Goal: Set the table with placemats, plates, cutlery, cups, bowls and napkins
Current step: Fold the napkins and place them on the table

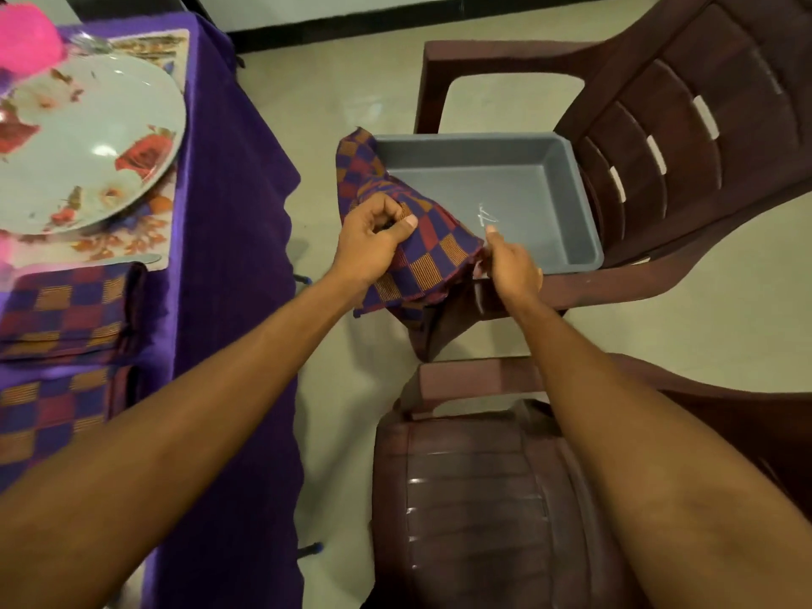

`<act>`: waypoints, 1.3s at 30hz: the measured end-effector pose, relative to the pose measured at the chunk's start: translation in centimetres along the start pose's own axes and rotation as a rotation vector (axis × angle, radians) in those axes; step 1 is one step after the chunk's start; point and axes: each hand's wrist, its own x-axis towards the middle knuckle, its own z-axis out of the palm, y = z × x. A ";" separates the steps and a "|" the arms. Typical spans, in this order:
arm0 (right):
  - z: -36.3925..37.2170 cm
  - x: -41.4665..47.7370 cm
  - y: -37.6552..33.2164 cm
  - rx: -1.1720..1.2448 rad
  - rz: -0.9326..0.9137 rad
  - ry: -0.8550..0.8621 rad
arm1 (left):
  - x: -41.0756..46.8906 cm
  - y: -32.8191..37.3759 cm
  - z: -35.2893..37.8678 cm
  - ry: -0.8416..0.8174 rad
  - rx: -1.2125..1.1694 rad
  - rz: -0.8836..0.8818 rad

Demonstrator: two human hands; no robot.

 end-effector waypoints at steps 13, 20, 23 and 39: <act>-3.6 -12.3 -5.4 0.756 0.092 -0.160 | -16.4 2.7 -1.4 0.147 -0.076 -0.104; -8.1 -21.4 -7.0 0.610 -0.130 -0.376 | -25.9 0.7 -1.1 0.345 0.029 -0.162; -9.7 -25.5 -7.0 0.649 -0.170 -0.392 | -29.2 0.9 -1.9 0.447 0.099 -0.068; -12.1 -37.2 -3.1 0.582 -0.425 -0.398 | -39.4 3.6 -3.1 0.157 0.560 0.390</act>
